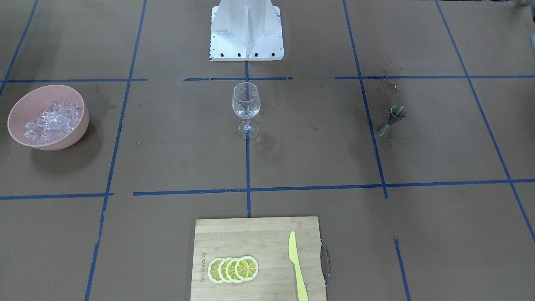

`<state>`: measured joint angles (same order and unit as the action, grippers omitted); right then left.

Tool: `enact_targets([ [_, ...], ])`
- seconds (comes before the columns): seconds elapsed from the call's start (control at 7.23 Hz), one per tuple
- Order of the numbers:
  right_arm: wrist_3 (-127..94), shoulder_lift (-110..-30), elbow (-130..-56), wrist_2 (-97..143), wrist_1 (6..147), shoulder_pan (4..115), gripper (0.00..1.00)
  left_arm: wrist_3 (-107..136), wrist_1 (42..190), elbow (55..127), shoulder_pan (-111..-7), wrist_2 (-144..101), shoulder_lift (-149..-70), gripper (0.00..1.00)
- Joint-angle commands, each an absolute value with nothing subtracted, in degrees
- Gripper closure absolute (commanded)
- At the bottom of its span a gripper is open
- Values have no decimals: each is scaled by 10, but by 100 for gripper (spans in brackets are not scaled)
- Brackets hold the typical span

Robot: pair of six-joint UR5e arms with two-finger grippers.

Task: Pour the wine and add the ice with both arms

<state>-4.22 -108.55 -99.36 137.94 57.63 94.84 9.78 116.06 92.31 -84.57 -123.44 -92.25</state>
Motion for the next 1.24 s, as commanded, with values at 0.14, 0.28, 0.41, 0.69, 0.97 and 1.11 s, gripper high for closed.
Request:
enact_targets([
  [0.14, -43, -1084, -996, 1394, 577, 948, 0, -9, 888, 941, -877, -1312, -922, 0],
  [0.28, -43, -1082, -1000, 1424, 577, 948, 0, -13, 856, 953, -877, -1361, -895, 0],
  [0.41, -42, -1085, -1015, 1426, 577, 944, 0, -9, 856, 983, -877, -1364, -874, 0],
  [0.69, -118, -1087, -1063, 1418, 577, 887, 0, -9, 857, 988, -876, -1364, -877, 0],
  [0.97, -261, -1088, -1126, 1379, 576, 801, 0, -8, 875, 989, -876, -1363, -879, 0],
  [1.11, -301, -1089, -1133, 1357, 550, 765, 0, -7, 881, 988, -875, -1363, -880, 0],
])
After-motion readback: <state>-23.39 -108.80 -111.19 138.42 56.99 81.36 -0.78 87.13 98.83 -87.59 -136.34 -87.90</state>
